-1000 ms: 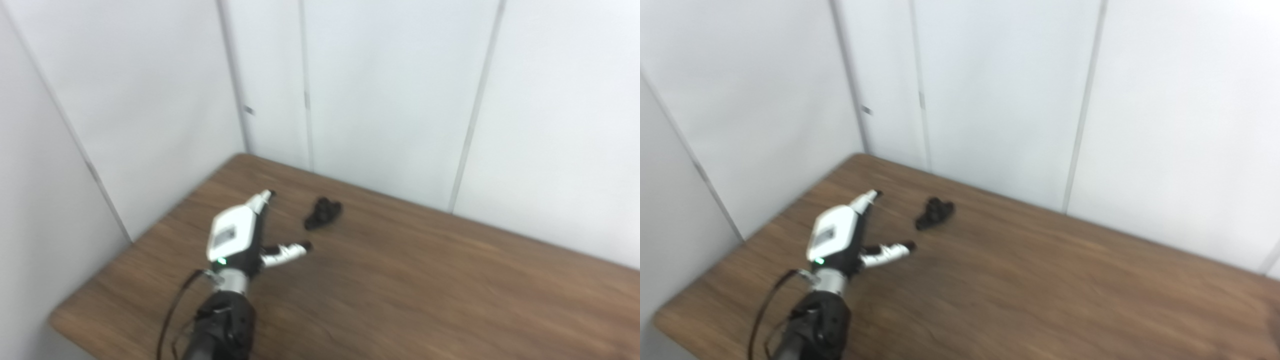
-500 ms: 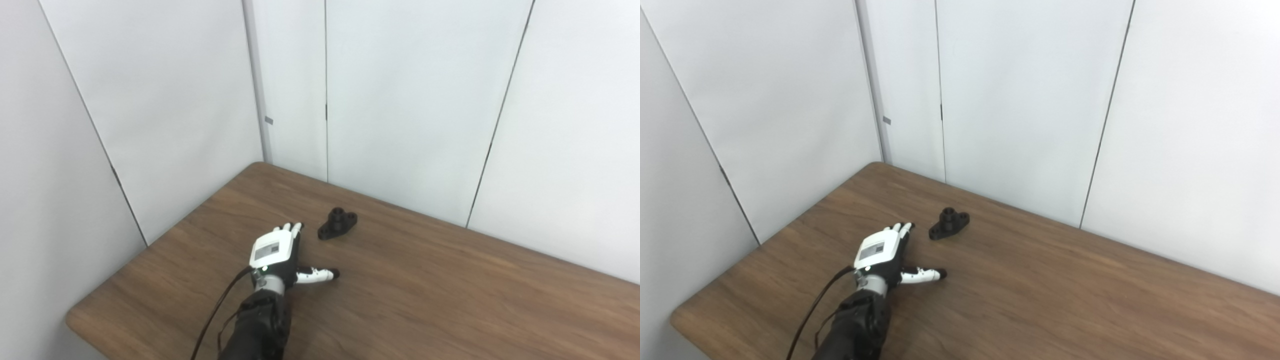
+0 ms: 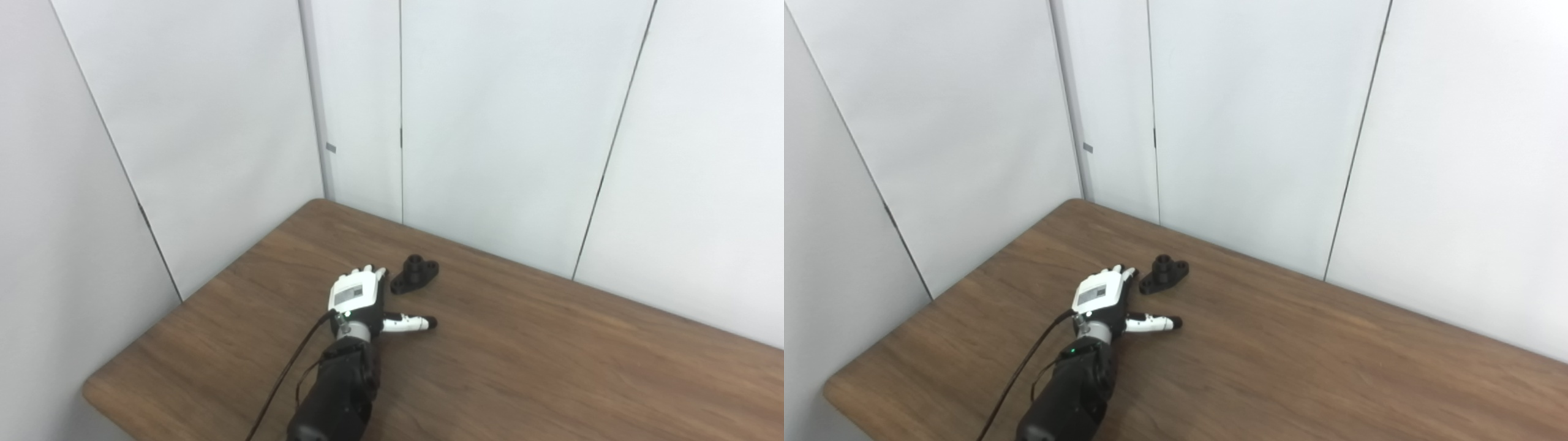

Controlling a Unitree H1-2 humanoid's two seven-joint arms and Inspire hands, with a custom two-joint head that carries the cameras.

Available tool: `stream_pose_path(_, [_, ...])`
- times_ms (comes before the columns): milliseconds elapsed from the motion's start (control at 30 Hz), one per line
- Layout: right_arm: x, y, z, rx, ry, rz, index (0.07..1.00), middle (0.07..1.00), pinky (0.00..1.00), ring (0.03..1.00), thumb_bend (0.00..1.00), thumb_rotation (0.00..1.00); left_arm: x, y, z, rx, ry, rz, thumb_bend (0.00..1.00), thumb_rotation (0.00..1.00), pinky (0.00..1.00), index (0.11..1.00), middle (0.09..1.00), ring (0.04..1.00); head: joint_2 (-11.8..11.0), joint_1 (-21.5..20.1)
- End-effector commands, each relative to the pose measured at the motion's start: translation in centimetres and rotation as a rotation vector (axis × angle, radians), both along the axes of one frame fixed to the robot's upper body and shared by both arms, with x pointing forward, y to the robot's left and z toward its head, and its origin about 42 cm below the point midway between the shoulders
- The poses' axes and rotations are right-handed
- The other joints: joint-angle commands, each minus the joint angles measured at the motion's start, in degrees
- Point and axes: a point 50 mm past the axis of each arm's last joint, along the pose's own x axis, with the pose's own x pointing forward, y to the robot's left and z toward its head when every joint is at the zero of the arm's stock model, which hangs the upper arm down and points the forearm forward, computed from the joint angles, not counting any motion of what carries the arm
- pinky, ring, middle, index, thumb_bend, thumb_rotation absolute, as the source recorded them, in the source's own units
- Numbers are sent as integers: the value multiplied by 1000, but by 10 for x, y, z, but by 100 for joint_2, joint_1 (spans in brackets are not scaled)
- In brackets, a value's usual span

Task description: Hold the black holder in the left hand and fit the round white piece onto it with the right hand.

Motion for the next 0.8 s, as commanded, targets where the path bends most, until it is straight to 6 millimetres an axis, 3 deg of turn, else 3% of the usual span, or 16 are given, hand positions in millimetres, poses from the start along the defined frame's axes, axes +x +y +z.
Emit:
stream_pose_path(0, [-8, 1, -1, -1, 10, -4, 959, 894, 820, 851, 582, 953, 17, -4, 13, -5, -59, -2, 939, 532, 1000, 905, 1000, 1000, -2, -45])
stream_pose_path(367, [-24, 5, 3, -10, 8, -22, 951, 903, 794, 850, 580, 964, 32, 0, 11, -47, -128, 28, 911, 465, 1000, 870, 1000, 1000, 30, -260])
stream_pose_path(533, [-27, 5, 5, -12, 5, -29, 935, 895, 777, 838, 580, 962, 38, 4, 11, -48, -142, 55, 886, 382, 1000, 835, 990, 997, 75, -309])
stream_pose_path(767, [-29, 7, 7, -21, 9, -35, 925, 893, 757, 832, 593, 959, 35, 8, 12, -44, -153, 69, 885, 377, 1000, 798, 969, 971, 108, -386])
